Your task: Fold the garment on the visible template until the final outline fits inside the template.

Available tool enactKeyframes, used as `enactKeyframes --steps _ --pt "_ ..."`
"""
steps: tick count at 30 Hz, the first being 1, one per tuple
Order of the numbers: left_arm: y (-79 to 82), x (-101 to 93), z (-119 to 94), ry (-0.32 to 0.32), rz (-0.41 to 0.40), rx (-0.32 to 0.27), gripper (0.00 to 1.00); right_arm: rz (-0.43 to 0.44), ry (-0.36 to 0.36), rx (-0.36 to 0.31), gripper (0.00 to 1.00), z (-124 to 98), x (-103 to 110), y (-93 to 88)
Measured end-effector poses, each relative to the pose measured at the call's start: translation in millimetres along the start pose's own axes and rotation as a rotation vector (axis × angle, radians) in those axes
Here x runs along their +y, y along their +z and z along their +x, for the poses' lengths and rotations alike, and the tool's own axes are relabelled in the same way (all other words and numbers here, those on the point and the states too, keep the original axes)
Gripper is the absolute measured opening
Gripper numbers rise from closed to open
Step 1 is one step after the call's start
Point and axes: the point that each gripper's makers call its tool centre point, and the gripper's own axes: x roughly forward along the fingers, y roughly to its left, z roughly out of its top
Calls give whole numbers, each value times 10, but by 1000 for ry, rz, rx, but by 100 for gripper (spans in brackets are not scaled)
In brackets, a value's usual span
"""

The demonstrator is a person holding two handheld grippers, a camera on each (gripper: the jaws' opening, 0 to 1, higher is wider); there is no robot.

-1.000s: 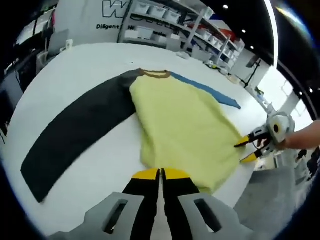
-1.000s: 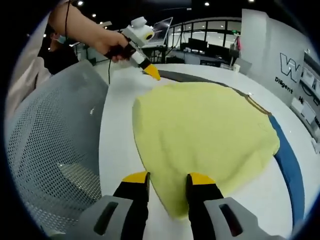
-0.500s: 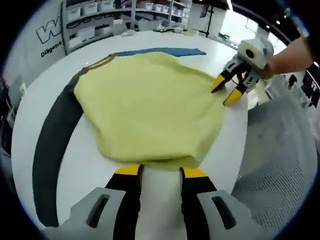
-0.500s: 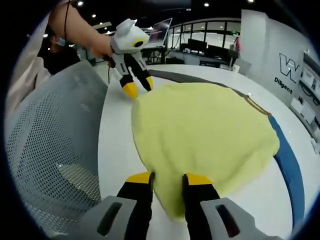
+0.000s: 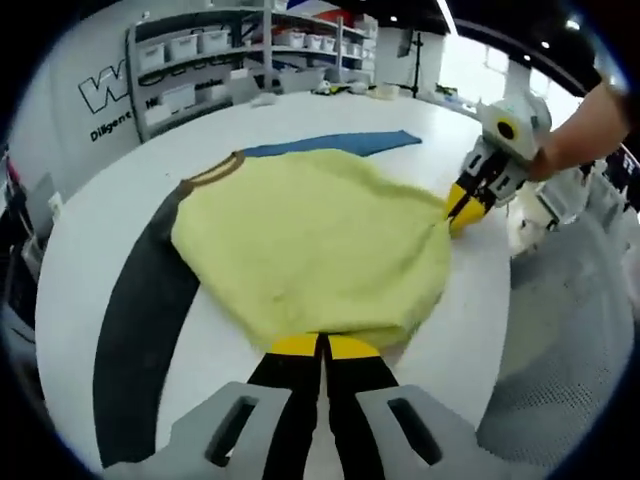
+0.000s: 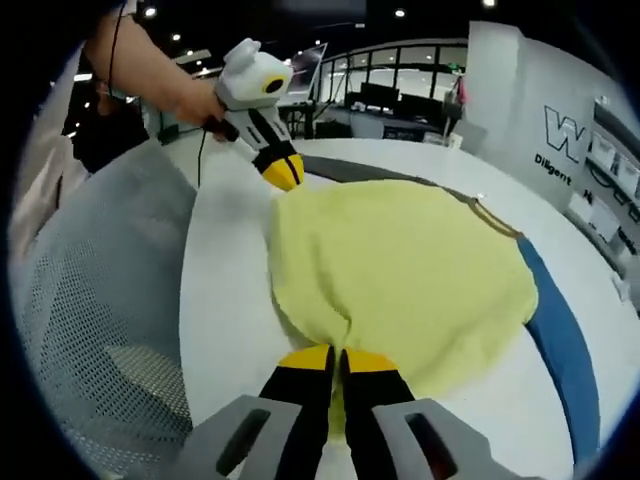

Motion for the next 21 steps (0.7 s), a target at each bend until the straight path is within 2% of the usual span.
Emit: enactKeyframes --steps 3,7,11,16,18,21 --pt "189 179 31 31 -67 -48 0 54 -14 -34 0 -25 -166 155" --pt "343 376 123 42 -154 -68 0 64 -53 -57 0 -23 -450 302" --pt "393 559 239 57 -205 -51 0 58 -85 -57 0 67 -704 388" --pt "410 698 383 57 -228 -21 0 63 -121 -5 0 237 -940 332" --pt "369 781 397 84 -225 0 0 79 -135 14 0 329 -1048 288" --pt "373 829 363 87 -246 -11 2 103 -149 20 0 378 -1135 285"
